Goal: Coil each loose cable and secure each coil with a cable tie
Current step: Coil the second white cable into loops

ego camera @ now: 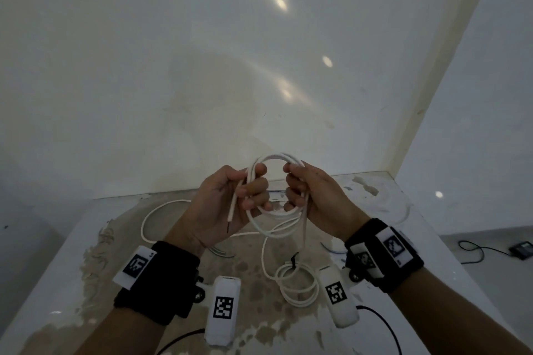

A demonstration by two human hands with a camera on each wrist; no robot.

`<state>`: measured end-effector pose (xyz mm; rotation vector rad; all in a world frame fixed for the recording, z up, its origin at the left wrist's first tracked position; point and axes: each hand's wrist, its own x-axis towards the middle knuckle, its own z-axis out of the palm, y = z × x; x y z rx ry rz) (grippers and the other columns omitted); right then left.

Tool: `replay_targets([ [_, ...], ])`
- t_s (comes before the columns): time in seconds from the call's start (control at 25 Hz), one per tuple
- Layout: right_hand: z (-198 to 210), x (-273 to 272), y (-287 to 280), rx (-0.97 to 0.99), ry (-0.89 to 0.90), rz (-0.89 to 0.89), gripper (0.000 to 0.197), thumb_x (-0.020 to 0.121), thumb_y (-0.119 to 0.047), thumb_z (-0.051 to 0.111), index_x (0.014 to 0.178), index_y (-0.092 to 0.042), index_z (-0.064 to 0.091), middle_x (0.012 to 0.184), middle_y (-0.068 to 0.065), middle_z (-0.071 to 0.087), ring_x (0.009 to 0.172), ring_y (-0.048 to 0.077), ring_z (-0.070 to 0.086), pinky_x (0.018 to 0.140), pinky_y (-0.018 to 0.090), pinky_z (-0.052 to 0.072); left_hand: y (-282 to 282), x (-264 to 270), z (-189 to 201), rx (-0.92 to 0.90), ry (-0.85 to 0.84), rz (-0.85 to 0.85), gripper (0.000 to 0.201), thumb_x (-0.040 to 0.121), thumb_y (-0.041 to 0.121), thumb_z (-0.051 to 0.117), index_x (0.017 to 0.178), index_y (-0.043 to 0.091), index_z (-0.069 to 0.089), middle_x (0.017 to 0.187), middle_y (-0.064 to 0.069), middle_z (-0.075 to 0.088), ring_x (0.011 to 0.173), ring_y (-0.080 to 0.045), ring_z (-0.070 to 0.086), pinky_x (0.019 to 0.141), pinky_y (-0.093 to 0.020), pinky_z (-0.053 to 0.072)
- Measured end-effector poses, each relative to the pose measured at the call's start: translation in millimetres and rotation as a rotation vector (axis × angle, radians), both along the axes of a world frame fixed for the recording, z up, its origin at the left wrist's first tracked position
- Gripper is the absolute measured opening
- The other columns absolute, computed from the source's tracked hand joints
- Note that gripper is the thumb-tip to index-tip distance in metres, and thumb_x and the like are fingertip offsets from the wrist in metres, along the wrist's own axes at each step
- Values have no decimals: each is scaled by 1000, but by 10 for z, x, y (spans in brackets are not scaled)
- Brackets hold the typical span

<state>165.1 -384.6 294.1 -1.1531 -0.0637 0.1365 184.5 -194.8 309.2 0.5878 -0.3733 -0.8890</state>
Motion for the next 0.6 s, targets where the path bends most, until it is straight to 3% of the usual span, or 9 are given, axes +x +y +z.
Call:
replay_targets([
  [0.12,-11,79,50,-86,-19,-26,19,103,-13,43,98,-7,60,62,0,26,44,13,30,46,28,39,82,-16,60,230,9,98,43,101,37,31,92,6,60,55,1,42,49,-16,48,80,-37,55],
  [0.28,-136,155,167,-277,-124,-102,17,101,-10,48,107,-6,64,59,0,38,43,15,37,47,29,37,138,-11,128,383,0,204,35,101,33,36,98,7,59,51,5,31,37,-7,35,58,-28,52],
  [0.36,-142,188,194,-284,-145,-154,15,99,-14,56,112,-10,62,63,1,50,47,17,47,50,30,38,109,-28,110,348,-9,263,29,101,30,37,94,10,57,50,8,26,34,-4,25,45,-21,39],
  [0.48,-131,200,200,-324,-102,-128,27,99,-31,59,118,-12,58,79,4,66,63,20,62,58,34,47,65,-22,71,197,-9,345,30,102,29,34,90,11,54,49,8,27,32,-1,23,37,-18,22],
  [0.6,-144,125,241,-251,37,-33,29,100,-34,55,113,-8,57,82,8,69,67,21,66,60,32,54,9,43,22,114,21,409,32,103,29,30,89,12,53,48,8,28,31,-1,25,34,-17,19],
])
